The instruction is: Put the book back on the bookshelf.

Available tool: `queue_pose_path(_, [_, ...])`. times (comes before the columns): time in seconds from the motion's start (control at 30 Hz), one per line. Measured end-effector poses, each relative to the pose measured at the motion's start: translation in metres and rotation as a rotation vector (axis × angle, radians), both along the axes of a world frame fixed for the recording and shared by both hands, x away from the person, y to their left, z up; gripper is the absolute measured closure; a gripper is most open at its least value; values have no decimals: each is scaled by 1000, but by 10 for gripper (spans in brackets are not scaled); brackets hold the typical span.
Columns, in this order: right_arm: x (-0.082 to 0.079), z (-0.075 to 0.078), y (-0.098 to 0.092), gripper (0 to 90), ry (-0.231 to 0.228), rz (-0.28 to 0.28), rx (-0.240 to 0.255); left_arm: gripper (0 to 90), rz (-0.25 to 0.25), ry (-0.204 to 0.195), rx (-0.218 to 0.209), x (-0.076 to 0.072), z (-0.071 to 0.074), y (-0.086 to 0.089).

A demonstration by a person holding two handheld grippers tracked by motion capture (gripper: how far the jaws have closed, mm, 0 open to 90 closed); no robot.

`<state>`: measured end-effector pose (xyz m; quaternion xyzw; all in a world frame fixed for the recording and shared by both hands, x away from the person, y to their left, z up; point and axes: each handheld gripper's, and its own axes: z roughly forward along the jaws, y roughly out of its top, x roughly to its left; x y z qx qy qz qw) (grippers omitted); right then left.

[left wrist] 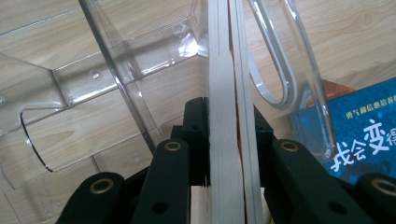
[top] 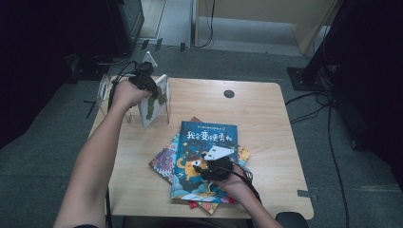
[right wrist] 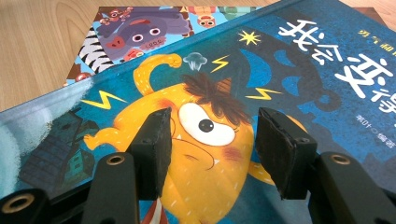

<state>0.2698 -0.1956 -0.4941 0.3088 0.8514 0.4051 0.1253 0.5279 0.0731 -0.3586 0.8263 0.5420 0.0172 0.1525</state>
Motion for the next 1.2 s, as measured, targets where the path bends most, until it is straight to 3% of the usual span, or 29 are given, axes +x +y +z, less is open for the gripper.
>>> queue_pose_path(0.3, [0, 0, 0, 466, 0, 2, 2, 756, -9, 16, 33, 1, -5, -5])
queue_pose_path(0.67, [1, 0, 0, 471, -2, 3, 0, 748, -3, 17, 34, 3, -7, -6])
queue_pose_path(0.8, [1, 0, -1, 473, 1, 3, 3, 741, -9, 7, 3, 2, -6, -8])
queue_pose_path(1.1, [1, 0, -1, 475, -3, 7, 0, 736, -13, -8, 0, 1, -3, -5])
queue_pose_path(1.2, [1, 0, -1, 476, -2, 6, 0, 730, -11, -32, -32, -1, 5, -1])
